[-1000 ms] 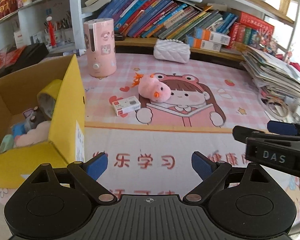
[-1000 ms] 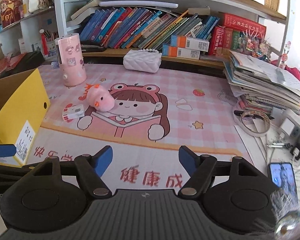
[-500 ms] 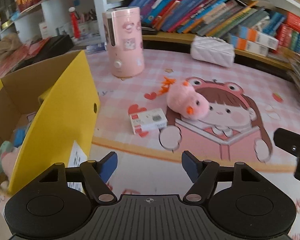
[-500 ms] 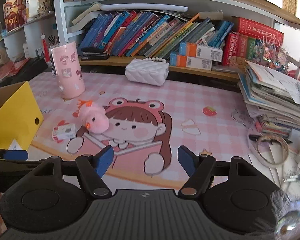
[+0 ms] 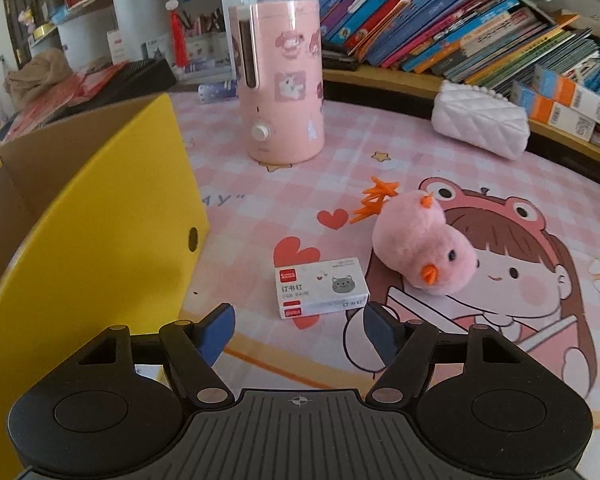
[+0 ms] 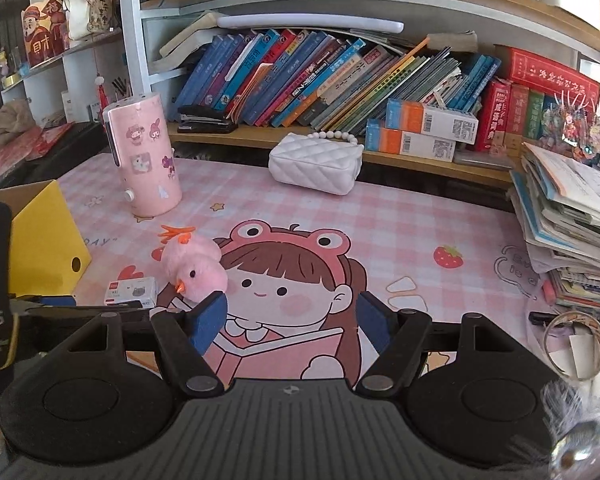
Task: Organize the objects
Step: 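Grasp the white cat-print staple box with the left tool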
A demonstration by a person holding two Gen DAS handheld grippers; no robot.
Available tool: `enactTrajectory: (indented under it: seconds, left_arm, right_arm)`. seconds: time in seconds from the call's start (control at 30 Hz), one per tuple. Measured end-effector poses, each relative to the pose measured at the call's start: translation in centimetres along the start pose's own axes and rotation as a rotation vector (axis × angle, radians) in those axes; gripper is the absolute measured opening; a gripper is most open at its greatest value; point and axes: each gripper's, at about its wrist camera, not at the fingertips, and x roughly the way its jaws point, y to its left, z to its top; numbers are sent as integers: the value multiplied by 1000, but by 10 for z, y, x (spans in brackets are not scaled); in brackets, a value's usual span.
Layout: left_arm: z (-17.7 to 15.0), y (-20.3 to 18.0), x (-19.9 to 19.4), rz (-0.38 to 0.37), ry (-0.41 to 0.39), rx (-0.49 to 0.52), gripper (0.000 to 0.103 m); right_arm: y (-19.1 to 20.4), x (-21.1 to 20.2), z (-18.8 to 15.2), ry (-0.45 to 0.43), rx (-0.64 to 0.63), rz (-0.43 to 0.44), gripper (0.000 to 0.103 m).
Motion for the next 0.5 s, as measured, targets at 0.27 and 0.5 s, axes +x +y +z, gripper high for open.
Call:
enactTrajectory:
  seconds: [0.27, 0.5]
  left_arm:
    - [10, -6, 18, -21, -2, -15, 71]
    - [14, -10, 29, -21, 3, -26, 69]
  right_arm:
    - [4, 7, 4, -2, -33, 3, 70]
    - [7, 11, 5, 2, -49, 5, 70]
